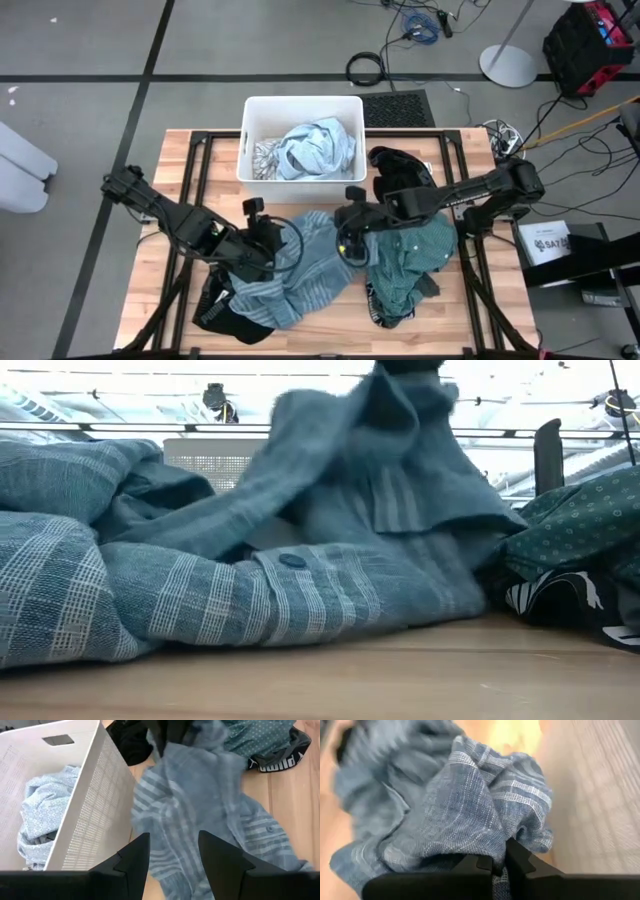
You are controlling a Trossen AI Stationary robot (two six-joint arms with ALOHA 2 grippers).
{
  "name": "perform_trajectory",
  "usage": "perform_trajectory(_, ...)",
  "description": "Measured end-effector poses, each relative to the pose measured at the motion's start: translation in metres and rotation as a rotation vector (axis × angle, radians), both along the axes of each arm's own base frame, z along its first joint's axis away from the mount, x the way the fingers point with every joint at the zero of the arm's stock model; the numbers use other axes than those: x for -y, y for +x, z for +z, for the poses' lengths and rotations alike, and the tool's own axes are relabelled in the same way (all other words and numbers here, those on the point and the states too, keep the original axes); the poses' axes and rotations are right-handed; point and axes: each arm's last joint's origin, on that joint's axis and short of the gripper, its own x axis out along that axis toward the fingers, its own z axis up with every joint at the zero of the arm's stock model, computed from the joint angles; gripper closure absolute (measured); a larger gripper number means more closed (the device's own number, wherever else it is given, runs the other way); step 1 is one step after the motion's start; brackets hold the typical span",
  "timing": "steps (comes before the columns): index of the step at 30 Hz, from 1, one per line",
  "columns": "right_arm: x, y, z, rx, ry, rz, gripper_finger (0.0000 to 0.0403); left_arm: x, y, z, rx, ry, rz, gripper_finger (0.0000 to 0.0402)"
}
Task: Sort clothes
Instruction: Put the blue striped shirt into the white bin
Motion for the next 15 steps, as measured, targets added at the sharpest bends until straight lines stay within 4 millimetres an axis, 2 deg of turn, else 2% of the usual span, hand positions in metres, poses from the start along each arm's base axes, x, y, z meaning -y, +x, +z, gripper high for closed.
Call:
perform_trajectory(3,-0.013,0.011,0.002,0.028,0.065,-0.026,0.0399,-0.003,-0.008,0.007,0.027,0.011,-0.006,0.0223)
perform_trajectory(6,-0.025,0.032,-0.001,0.074,0.14,-0.04,0.0399,-0.007,-0.017,0.017,0.068,0.011,0.003,0.0223)
perform_trajectory(15,-0.065,0.11,-0.04,0.125,0.262,-0.011,0.0393,-0.014,-0.038,0.034,0.141,-0.036,0.006,0.0223)
